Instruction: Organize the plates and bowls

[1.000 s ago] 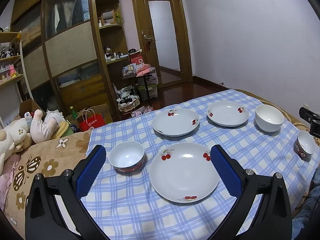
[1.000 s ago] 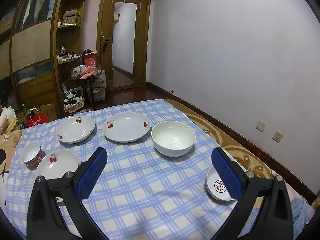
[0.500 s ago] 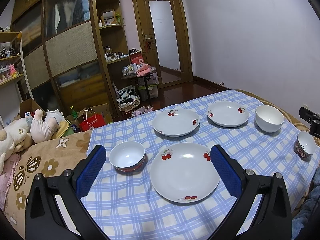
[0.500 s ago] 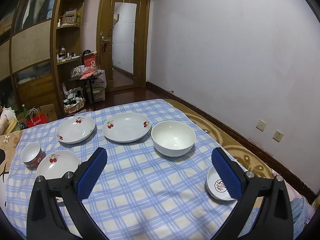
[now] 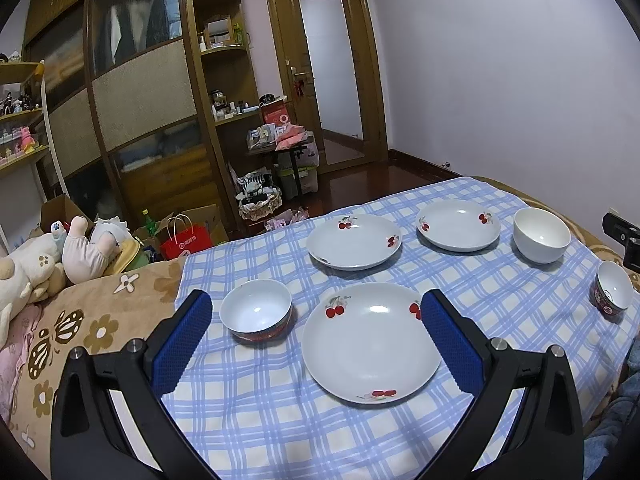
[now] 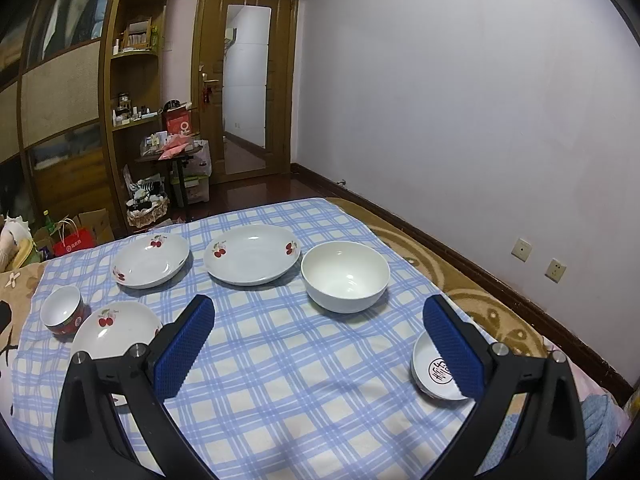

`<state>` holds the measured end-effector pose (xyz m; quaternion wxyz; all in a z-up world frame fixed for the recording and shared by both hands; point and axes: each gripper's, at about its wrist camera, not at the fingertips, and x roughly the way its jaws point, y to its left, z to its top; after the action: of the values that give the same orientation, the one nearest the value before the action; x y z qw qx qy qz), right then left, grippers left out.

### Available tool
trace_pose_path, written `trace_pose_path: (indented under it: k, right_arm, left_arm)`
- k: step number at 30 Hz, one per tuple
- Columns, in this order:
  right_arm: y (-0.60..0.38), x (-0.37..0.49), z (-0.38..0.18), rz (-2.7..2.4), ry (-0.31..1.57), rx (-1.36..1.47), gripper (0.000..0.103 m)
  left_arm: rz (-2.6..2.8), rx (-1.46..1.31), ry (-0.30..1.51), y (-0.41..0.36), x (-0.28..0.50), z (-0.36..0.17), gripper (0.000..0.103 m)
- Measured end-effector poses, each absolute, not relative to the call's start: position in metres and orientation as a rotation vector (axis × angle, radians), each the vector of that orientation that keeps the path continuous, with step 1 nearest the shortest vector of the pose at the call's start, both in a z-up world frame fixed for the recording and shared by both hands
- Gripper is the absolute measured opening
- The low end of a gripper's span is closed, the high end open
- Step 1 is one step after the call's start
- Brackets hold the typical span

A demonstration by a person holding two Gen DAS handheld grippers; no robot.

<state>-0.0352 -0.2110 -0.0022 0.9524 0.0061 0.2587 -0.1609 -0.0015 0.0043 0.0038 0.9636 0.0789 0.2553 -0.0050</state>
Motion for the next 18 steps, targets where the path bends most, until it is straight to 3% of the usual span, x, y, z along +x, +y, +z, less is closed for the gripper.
trace_pose_path:
  k: [18]
  right_arm:
    - [-0.209, -0.035, -0.007, -0.3, 0.544, 0.003, 0.103]
  left_arm:
    - [0.011, 0.118, 0.566, 0.019, 0.01, -0.001, 0.102]
